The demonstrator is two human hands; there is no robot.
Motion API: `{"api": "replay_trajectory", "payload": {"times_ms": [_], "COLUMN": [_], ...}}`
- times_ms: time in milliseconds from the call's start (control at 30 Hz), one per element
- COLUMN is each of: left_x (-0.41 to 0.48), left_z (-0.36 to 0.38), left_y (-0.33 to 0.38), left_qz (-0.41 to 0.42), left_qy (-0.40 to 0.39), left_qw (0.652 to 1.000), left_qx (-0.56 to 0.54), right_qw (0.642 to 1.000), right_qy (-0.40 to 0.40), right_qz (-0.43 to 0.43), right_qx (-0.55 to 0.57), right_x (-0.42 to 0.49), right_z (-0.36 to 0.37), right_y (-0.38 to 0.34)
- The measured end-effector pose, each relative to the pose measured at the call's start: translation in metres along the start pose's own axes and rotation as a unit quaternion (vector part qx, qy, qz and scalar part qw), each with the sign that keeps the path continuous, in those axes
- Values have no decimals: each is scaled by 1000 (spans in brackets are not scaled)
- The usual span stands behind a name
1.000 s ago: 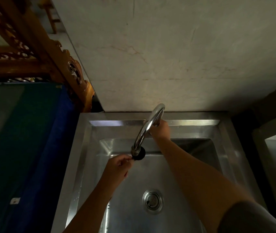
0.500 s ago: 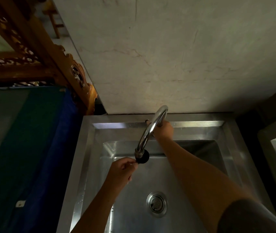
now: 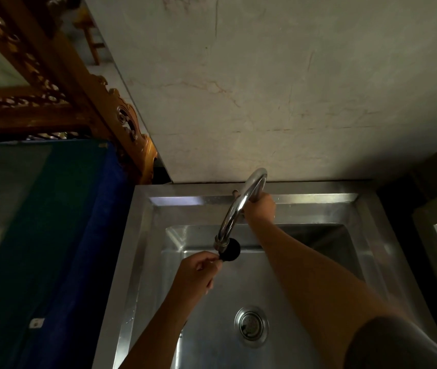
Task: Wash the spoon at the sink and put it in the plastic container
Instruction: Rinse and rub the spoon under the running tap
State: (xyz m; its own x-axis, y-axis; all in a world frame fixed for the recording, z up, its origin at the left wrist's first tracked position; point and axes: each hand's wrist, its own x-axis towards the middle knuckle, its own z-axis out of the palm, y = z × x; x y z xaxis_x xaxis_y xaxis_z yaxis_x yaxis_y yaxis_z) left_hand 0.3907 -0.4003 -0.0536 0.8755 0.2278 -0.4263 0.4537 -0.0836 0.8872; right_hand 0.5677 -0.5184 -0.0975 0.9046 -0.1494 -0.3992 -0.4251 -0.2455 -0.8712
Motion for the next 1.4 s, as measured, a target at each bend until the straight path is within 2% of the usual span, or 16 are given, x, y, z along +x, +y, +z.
{"api": "replay_trajectory", "payload": {"times_ms": [100, 233, 300, 400, 433, 500, 600, 700, 900, 1067, 1233, 1400], "left_x": [-2, -8, -11, -17, -17, -19, -23, -27, -33, -26, -16, -15], "left_z": [-2, -4, -2, 0, 0, 1, 3, 3, 3, 1, 8, 15], "left_y": [0, 7, 14, 24, 26, 31, 38, 44, 47, 53, 54, 49], "left_qz": [-2, 2, 10, 12, 9, -1, -11, -6, 0, 25, 38, 68], "left_qy": [-2, -9, -9, -6, -5, -1, -6, -20, -32, -36, -28, -6], "left_qw": [1000, 1000, 1000, 1000, 1000, 1000, 1000, 1000, 998, 998, 999, 993], "left_qx": [5, 18, 21, 15, 15, 4, -6, -17, -45, -53, -5, 92], "right_qw": [999, 984, 983, 996, 996, 992, 967, 949, 922, 921, 946, 962], "right_qy": [-17, -123, -135, -53, -53, -117, -221, -261, -279, -296, -240, -187], "right_qz": [-5, -40, -41, 1, 14, 40, 76, 89, 115, 56, 37, 38], "right_qx": [-32, -122, -115, -74, -71, -24, 103, 155, 244, 247, 214, 198], "right_x": [2, 0, -9, -41, -51, -72, -100, -118, -131, -133, -130, -128], "right_z": [-4, -24, -34, -45, -45, -46, -47, -50, -53, -53, -54, -55], "right_y": [-2, -16, -16, -10, -8, -5, -7, -8, -15, -25, -28, -28]}}
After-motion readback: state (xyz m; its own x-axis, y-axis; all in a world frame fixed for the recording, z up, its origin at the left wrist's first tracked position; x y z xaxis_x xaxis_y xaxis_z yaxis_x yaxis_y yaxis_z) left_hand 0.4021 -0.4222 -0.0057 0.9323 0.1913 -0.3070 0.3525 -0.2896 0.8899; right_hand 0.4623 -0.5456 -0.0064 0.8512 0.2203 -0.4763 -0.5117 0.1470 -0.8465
